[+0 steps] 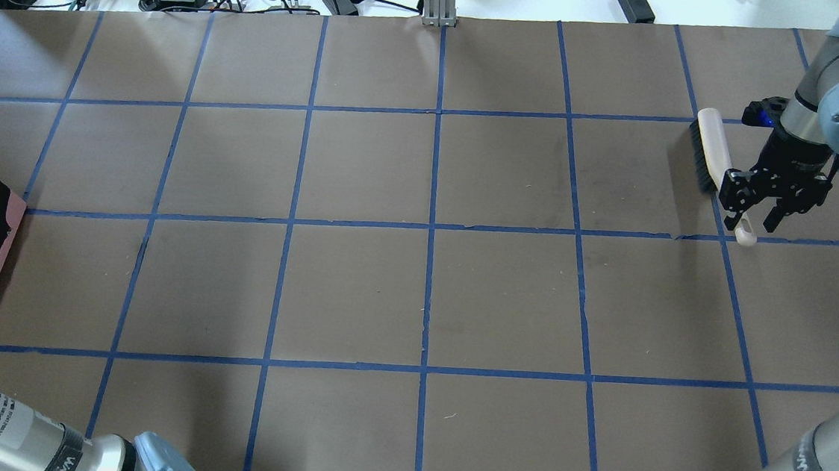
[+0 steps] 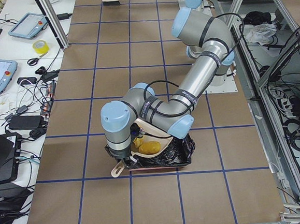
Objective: Sweep and dump trash into bin
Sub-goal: 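Tip the dustpan over the bin while the right gripper sets down the brush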
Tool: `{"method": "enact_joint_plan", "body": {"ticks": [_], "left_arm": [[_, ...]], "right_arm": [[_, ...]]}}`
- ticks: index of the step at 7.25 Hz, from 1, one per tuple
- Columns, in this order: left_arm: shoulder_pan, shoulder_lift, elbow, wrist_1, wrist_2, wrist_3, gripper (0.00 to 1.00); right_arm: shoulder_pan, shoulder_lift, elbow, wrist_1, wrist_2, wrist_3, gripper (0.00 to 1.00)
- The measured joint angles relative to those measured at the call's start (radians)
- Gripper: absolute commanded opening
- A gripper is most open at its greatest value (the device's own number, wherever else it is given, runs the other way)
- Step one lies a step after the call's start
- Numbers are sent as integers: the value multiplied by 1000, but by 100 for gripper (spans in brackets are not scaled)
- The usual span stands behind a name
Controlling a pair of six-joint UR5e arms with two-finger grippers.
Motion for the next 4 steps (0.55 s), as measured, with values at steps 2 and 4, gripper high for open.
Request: {"method": "enact_joint_plan", "body": {"ticks": [2,4], "left_arm": [[-1,13,-51,105,-2,94,1],[2,53,-146,203,-5,165,1]], "right_arm": [[0,2,0,-2,2,1,84],[1,1,-6,-4,2,2,87]]}}
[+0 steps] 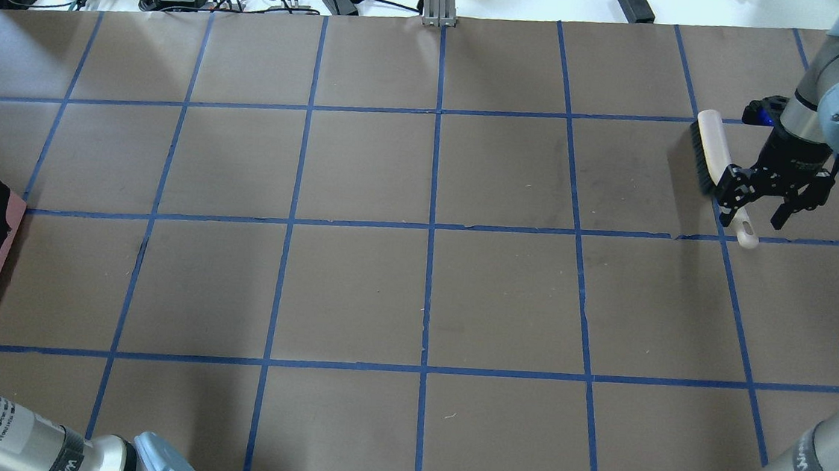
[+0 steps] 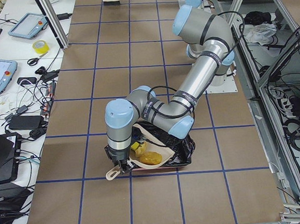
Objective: Sweep and dump trash into bin
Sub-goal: 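Tip the dustpan over the bin while the right gripper sets down the brush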
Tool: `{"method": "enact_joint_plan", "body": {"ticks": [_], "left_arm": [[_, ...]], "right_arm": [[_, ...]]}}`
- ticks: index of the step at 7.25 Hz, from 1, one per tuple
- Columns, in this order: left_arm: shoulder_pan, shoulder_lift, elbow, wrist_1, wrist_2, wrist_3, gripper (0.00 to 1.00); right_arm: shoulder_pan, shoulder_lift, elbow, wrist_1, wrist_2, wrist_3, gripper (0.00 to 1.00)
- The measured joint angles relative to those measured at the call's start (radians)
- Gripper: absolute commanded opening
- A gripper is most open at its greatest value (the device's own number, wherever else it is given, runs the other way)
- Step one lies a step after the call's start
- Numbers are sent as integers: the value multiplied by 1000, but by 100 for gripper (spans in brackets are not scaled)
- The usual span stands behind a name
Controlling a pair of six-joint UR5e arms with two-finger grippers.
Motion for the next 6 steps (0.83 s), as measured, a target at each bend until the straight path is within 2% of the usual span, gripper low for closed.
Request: {"method": "enact_joint_plan", "body": {"ticks": [2,6], "left_arm": [[0,60,-103,100,-2,37,1],[4,213,-435,467,-16,102,0]], "right_arm": [[11,-27,-30,8,21,-4,89],[21,-244,-173,235,85,-7,91]]}}
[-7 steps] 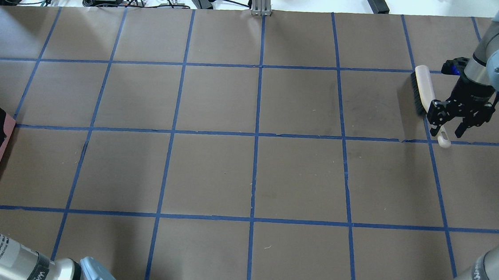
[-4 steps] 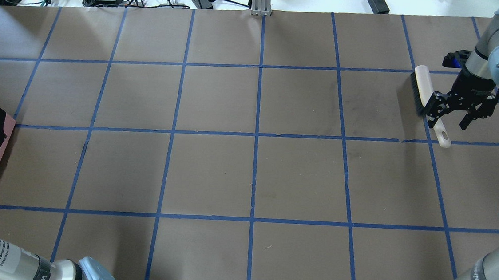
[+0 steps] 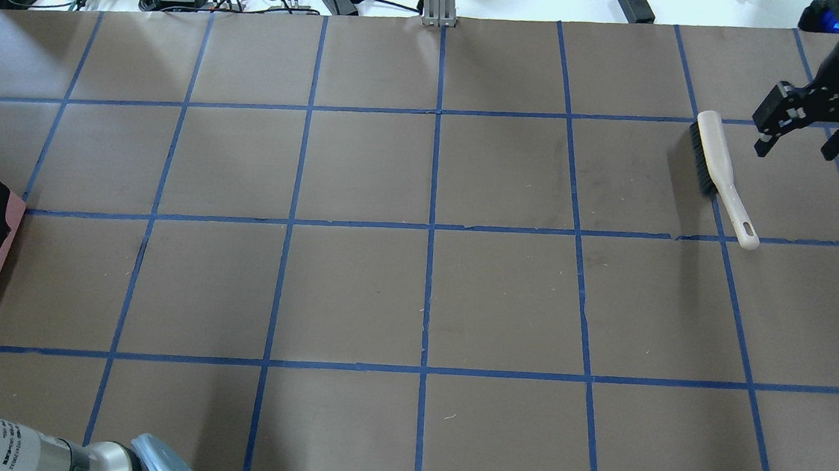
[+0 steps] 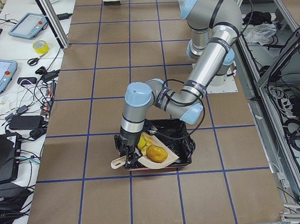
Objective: Sweep and dump trash into bin
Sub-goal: 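Tip the dustpan over the bin while the right gripper sets down the brush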
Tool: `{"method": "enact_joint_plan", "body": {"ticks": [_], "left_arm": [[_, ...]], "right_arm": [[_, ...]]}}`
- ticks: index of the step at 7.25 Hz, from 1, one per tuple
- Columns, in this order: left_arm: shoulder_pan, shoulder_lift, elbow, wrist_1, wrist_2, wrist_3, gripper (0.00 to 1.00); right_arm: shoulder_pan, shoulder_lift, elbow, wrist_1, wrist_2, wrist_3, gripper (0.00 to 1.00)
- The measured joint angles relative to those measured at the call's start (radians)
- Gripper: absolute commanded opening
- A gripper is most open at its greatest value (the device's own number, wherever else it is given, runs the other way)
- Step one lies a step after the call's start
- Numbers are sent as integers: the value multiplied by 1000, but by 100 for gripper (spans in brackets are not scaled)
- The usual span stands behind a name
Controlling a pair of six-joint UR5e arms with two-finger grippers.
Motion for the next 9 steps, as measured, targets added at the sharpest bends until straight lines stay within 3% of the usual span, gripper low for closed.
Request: {"method": "enact_joint_plan", "body": {"ticks": [4,9], "left_arm": [[13,91,-187,236,-2,12,0],[16,155,-323,482,-6,14,0]], "right_arm": [[11,-123,-48,89,36,16,89],[333,-134,-56,105,34,428,78]]}}
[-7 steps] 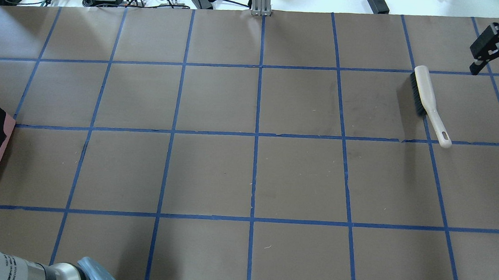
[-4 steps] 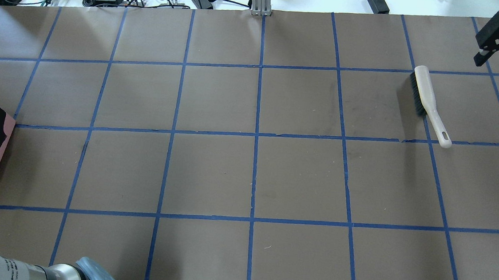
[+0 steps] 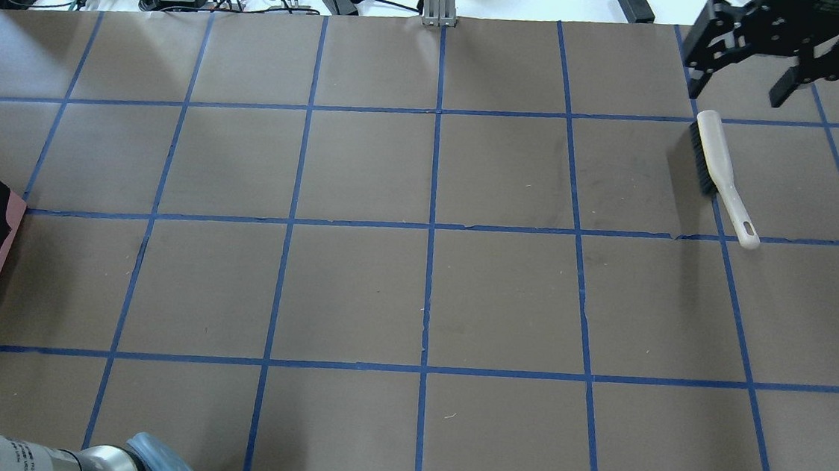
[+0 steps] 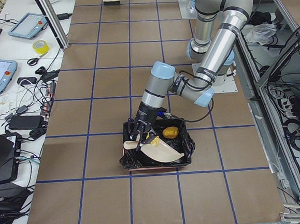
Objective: Sweep and dump trash into bin
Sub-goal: 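Tip the dustpan over the bin while the right gripper sets down the brush, then bring the empty dustpan back over the table with the left gripper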
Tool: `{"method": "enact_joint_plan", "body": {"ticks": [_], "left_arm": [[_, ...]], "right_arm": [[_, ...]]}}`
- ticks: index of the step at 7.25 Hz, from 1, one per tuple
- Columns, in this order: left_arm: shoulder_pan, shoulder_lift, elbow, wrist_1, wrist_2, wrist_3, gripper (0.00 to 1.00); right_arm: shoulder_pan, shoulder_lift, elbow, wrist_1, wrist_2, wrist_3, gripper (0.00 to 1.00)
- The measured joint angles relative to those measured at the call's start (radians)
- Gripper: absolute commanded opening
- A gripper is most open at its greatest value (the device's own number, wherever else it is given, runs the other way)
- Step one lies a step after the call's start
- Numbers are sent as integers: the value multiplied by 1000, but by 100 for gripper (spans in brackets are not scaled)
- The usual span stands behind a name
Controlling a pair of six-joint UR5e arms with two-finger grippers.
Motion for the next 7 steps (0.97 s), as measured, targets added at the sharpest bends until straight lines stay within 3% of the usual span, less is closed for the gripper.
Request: {"method": "enact_joint_plan", "body": {"ticks": [1,3,7], "left_arm": [[0,17,-41,65,-1,0,0],[3,48,-99,154,1,-2,0],[21,76,-124,194,3,-15,0]], "right_arm": [[29,-6,22,-5,0,13,79],[43,-40,87,-77,-3,-24,98],[38,-69,107,-202,10,-87,100]]}}
